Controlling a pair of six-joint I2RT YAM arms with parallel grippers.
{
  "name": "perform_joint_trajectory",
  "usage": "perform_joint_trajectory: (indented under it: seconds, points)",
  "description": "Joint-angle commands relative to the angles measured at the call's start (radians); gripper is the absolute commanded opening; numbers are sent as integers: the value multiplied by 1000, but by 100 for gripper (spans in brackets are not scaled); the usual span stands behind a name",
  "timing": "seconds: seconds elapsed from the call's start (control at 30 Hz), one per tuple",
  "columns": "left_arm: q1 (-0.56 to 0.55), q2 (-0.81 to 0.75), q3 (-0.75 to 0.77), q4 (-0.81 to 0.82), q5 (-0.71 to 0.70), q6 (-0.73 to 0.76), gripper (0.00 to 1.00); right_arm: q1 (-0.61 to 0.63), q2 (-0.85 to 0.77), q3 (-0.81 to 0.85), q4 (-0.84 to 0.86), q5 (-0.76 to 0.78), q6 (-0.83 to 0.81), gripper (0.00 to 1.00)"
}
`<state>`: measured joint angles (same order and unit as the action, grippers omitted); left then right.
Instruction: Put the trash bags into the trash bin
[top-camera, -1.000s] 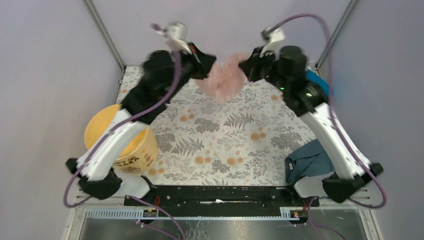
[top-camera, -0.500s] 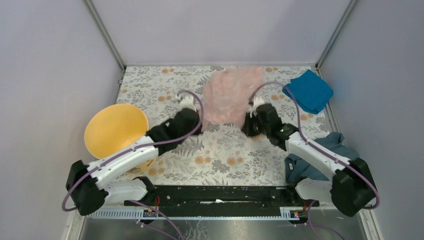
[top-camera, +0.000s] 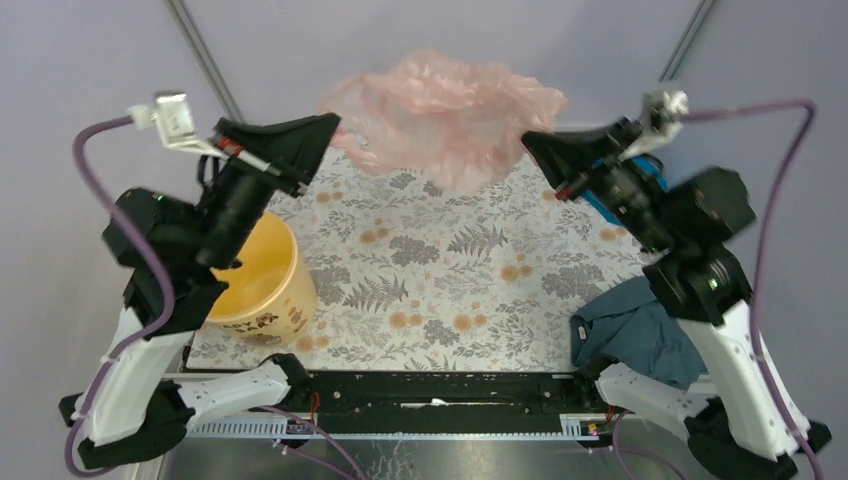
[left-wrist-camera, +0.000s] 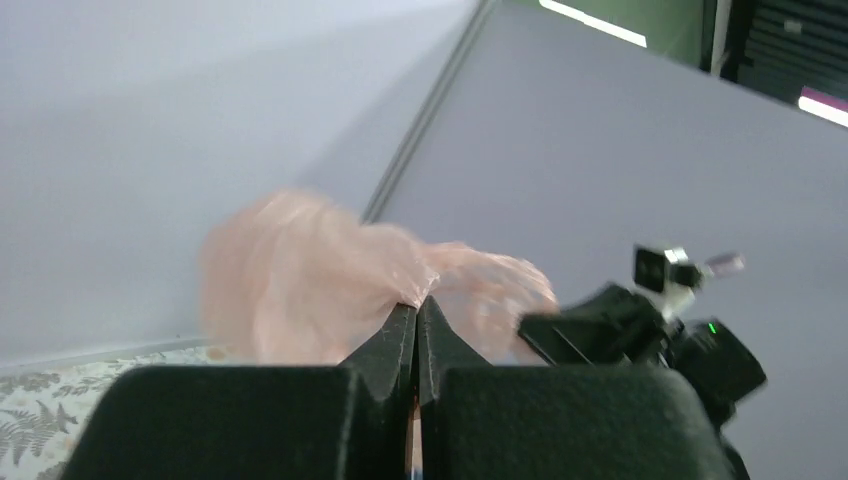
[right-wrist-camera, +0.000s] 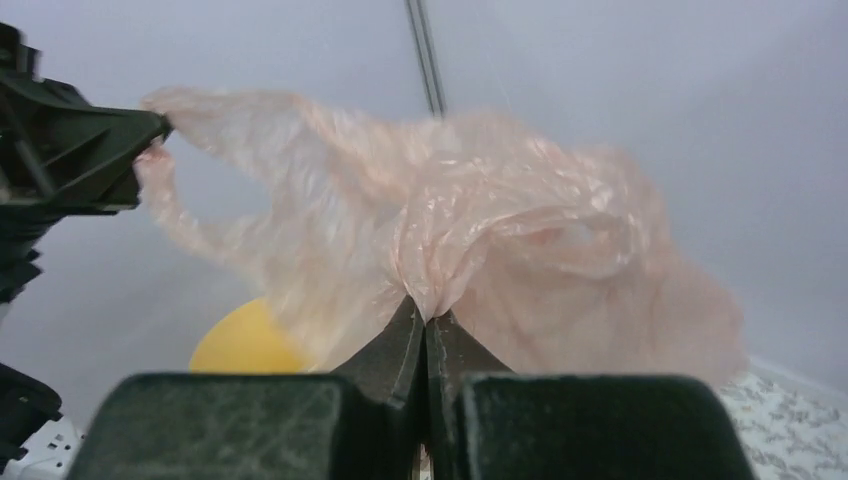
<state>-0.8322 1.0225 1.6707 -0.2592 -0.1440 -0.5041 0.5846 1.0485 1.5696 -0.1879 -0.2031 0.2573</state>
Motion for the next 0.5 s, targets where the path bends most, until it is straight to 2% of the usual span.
perform_joint_trajectory:
  seconds: [0.0,0.1,0.2,0.27,0.33,0.37,0.43,0.47]
  points:
    - [3,-3,-232,-57,-193,-54,0,8,-62,-283,48,66,-44,0]
    - [2,25,-497,-109,-249,-110,0,8,-3,-607,48,229,-33,0]
    - [3,28,-769,-51,-176,-149,0,7,131,-753,-4,135,38,0]
    - [6,25,-825,-55,-146,-164,0,8,122,-808,69,46,101,0]
    - [12,24,-772,-65,-126,-128,0,8,82,-757,118,24,108,0]
    - [14,32,-700,-68,-122,-88,0,8,91,-673,91,33,83,0]
    - [18,80,-491,-89,-133,2,0,7,152,-434,-16,85,-4,0]
    - [18,120,-304,-107,-138,47,0,7,195,-296,-69,119,-49,0]
